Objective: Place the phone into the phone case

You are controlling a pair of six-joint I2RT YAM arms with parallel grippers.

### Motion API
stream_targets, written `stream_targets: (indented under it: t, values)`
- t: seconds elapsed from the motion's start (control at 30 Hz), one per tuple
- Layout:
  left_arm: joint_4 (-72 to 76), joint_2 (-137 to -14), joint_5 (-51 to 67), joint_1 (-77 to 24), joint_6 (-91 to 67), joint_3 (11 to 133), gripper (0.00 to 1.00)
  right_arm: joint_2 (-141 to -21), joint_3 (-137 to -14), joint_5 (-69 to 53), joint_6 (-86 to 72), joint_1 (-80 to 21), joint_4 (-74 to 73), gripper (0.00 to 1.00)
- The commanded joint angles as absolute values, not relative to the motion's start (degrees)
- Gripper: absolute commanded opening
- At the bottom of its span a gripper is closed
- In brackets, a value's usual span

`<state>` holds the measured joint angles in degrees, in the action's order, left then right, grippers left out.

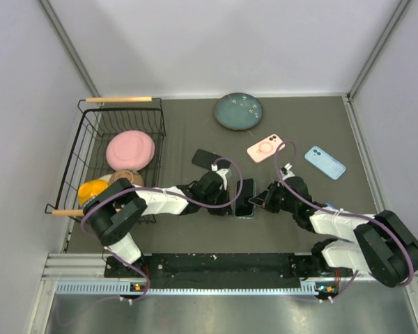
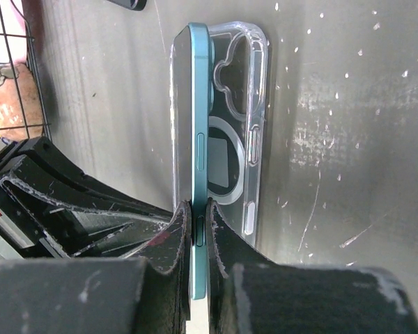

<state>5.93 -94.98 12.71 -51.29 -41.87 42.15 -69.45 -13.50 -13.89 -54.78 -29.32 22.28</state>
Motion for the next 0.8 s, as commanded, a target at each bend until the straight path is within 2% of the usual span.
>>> stream_targets:
  t: [0.0, 0.07, 0.1, 0.13, 0.2, 0.33, 0.4, 0.47, 0.6, 0.77]
  values:
    - [1.6, -92.5, 11.7, -53.3, -42.6, 41.2, 0.0, -70.1, -13.4, -12.5, -52.8, -29.8, 14.9, 0.07]
    - [-1.5, -90.4, 9.9, -53.3, -42.4, 41.8, 0.0, -68.3, -14.6, -11.9, -52.1, -29.8, 11.7, 0.12]
    - [-2.3, -89.8, 8.4, -53.2, -42.1, 42.1, 0.0, -67.5, -15.0, -11.5, -51.9, -29.8, 10.5, 0.18]
    - [-3.3, -88.5, 7.7, -53.1, -42.0, 42.4, 0.08, -66.8, -15.6, -11.1, -51.8, -29.8, 9.3, 0.26]
    - [-5.8, -87.5, 5.9, -52.9, -41.4, 43.9, 0.16, -64.3, -16.3, -9.9, -51.3, -29.8, 6.3, 0.38]
    - [-9.3, -87.0, 4.4, -51.7, -38.6, 47.8, 0.25, -60.3, -17.9, -9.1, -49.9, -29.7, 2.1, 0.52]
    - [-10.1, -87.6, 4.5, -51.2, -36.8, 50.4, 0.34, -58.1, -18.4, -7.8, -48.8, -29.7, 0.2, 0.6]
    - [-10.2, -89.0, 6.4, -50.2, -36.0, 52.5, 0.35, -57.2, -19.5, -6.9, -46.6, -29.7, -2.4, 0.64]
    - [-6.4, -91.3, 11.5, -47.1, -35.7, 53.4, 0.45, -56.9, -21.5, -6.3, -43.2, -29.7, -4.8, 0.81]
    - [-3.3, -94.7, 16.3, -44.9, -34.9, 55.7, 0.53, -60.2, -23.6, -9.0, -39.4, -29.1, -3.1, 0.82]
